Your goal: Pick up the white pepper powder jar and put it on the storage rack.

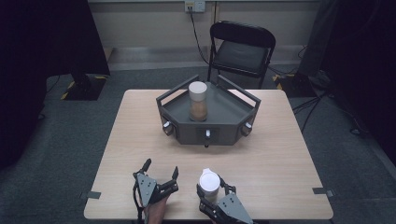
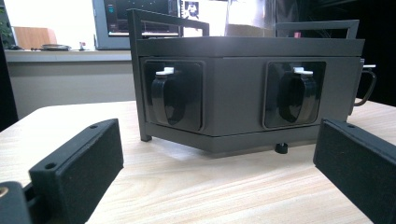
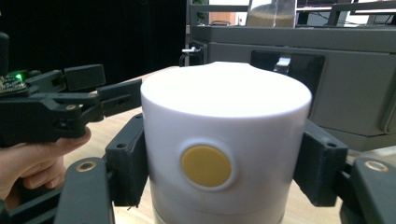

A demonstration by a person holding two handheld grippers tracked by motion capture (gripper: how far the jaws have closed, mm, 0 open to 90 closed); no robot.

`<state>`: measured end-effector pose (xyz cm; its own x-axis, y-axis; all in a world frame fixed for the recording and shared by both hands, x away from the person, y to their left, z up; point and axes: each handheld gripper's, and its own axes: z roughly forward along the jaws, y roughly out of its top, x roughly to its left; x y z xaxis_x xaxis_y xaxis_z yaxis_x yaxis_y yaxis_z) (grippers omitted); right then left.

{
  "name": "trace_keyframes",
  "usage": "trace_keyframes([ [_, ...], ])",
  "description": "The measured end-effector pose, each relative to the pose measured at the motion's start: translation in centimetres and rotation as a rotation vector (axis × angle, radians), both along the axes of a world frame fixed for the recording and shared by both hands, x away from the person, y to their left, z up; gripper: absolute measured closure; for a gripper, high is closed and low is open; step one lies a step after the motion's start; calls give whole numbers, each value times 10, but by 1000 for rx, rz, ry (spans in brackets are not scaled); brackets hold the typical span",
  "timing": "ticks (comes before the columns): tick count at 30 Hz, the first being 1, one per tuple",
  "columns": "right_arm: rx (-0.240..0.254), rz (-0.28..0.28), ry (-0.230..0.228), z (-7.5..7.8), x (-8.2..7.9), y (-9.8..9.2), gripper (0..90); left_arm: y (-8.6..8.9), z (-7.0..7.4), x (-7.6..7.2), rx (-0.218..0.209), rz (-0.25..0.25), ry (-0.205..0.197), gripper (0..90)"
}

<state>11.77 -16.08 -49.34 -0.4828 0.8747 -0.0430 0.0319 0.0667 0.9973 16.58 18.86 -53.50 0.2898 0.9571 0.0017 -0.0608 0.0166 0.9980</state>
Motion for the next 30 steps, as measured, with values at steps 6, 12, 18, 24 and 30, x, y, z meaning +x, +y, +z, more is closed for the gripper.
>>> trace_keyframes([
  [6,10,-4,4,7,4,-3,301,0,0,0,0,0,0,11],
  [12,21,0,23,13,10,-8,301,0,0,0,0,-1,0,11],
  [18,12,1,28,21,14,-10,301,0,0,0,0,-1,0,11],
  [24,0,5,32,29,19,-12,301,0,0,0,0,-1,0,11],
  [30,-3,9,33,36,24,-14,301,0,0,0,0,-1,0,11],
])
